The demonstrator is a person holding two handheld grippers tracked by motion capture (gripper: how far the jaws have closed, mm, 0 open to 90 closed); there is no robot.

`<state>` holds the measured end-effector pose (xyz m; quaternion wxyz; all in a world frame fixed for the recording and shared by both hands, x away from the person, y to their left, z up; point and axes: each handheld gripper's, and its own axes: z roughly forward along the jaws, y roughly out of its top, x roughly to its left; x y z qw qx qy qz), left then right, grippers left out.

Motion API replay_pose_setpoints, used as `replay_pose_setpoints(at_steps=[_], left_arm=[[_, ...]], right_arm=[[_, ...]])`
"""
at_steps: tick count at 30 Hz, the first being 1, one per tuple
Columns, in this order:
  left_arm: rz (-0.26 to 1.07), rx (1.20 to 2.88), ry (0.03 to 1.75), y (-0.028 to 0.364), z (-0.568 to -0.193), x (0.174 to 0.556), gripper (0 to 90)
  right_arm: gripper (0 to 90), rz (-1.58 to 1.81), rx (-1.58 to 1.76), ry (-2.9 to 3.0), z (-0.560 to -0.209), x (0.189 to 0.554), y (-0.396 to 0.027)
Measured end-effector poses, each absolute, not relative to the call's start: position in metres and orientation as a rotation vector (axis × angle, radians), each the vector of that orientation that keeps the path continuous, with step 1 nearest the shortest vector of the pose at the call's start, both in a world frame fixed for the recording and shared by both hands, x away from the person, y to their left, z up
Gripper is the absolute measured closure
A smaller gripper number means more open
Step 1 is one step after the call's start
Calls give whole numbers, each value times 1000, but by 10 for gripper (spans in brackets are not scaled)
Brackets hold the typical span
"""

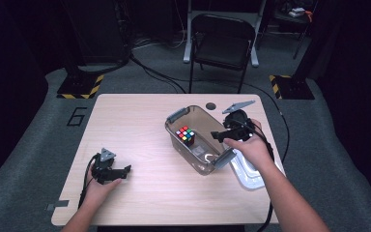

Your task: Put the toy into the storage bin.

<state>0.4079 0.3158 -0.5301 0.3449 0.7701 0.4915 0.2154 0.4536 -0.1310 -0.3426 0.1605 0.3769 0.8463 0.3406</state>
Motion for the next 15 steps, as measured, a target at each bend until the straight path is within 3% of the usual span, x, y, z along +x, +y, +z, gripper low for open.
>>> replay_pose_setpoints(at_steps=[6, 15], left_arm=[[560, 1999, 1276, 316, -530, 408, 138], [559, 1999, 1276, 316, -530, 408, 138]], right_arm=[[416, 969, 1104, 2391, -345, 447, -141], [417, 993, 1156, 2350, -350, 439, -159]])
